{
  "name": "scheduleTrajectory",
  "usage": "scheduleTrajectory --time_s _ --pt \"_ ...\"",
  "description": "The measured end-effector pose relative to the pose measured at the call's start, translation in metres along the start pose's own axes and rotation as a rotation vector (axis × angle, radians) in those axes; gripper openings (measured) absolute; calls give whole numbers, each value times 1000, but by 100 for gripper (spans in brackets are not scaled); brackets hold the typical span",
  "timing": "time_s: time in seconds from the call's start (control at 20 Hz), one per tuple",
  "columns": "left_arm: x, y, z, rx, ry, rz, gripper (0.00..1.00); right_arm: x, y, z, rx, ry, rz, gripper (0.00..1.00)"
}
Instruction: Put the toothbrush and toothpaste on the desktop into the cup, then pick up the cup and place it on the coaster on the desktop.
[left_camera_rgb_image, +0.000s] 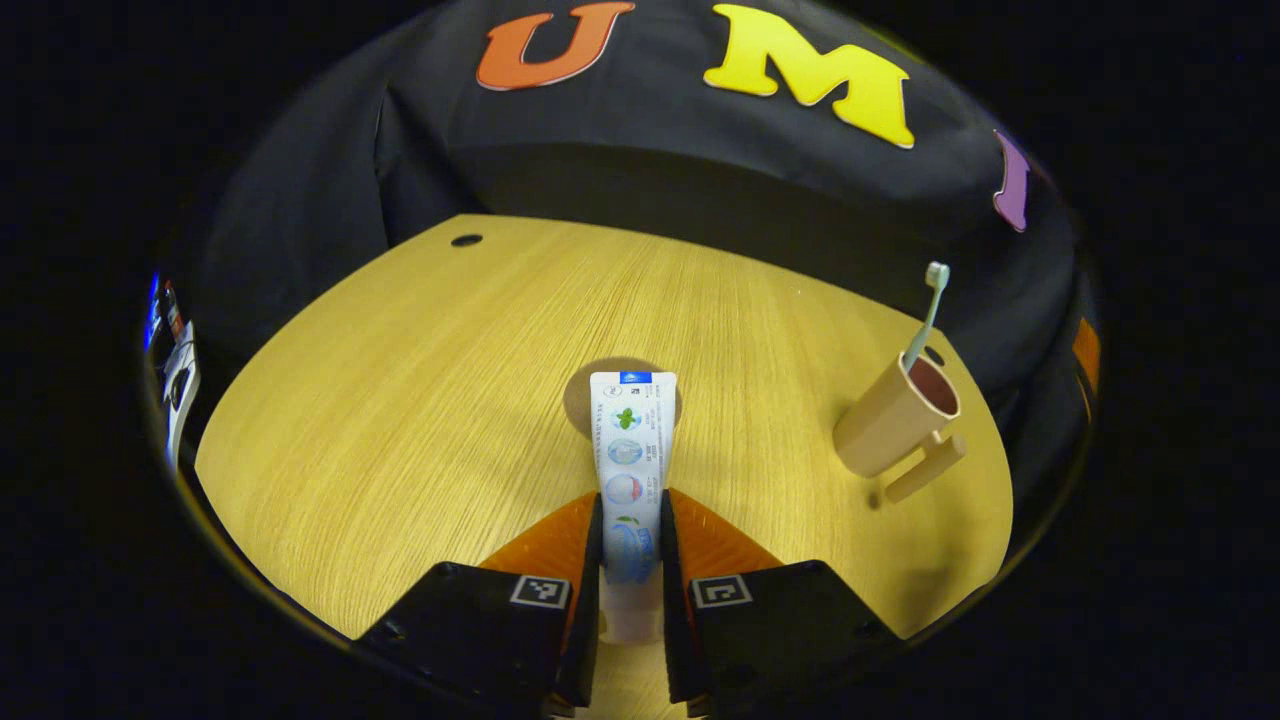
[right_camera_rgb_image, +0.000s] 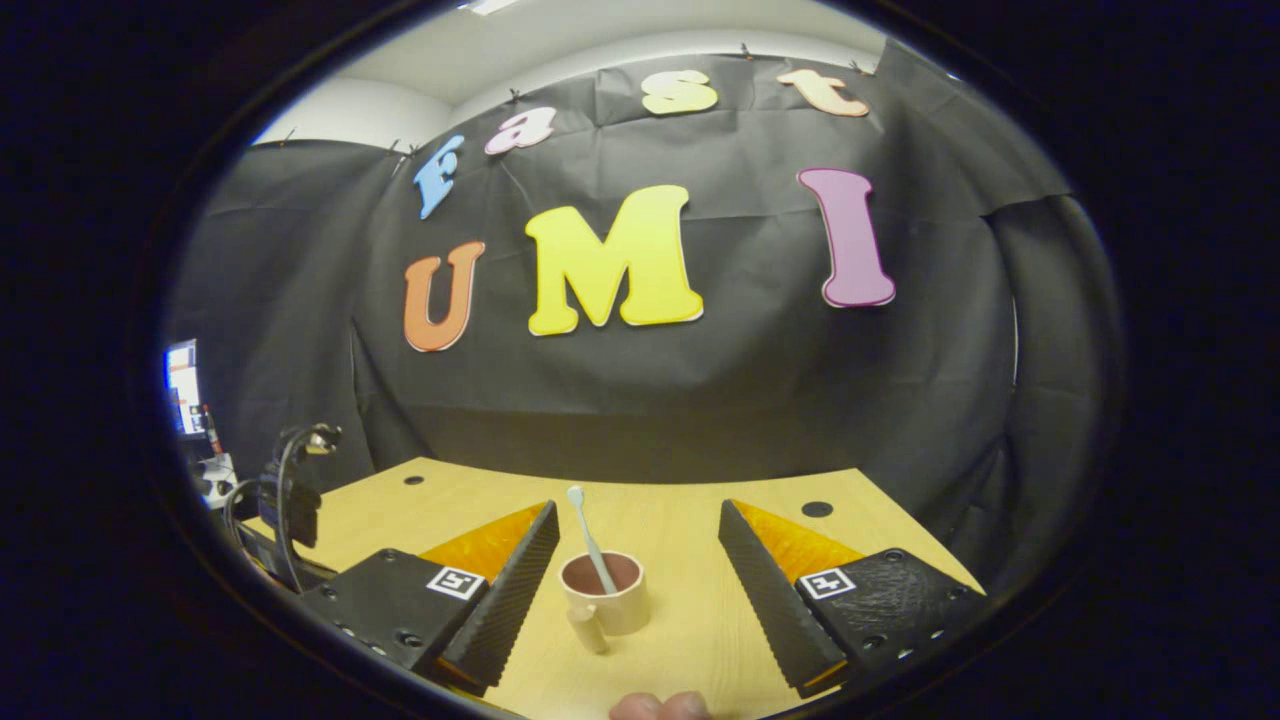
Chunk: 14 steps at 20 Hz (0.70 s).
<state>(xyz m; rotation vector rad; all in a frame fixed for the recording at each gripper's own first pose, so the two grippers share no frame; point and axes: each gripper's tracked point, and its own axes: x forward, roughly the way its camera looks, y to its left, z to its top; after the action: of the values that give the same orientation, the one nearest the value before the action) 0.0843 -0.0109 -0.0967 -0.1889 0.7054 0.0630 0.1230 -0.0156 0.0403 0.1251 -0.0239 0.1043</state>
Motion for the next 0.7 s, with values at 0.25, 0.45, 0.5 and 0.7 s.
scheduleTrajectory --time_s 0.25,0.45,0.5,0.7 --pt "-23 -73 76 69 -294 -168 30 -29 -32 0 10 -40 -68 98" --pt "-29 -140 130 86 -496 -325 29 -57 -65 -2 -6 -77 -138 98" --pt "-27 -154 138 90 -523 -357 29 -62 -73 -4 -12 -81 -157 98" --pt "-20 -196 154 101 -598 -445 30 -77 -102 -15 -19 -80 -217 98"
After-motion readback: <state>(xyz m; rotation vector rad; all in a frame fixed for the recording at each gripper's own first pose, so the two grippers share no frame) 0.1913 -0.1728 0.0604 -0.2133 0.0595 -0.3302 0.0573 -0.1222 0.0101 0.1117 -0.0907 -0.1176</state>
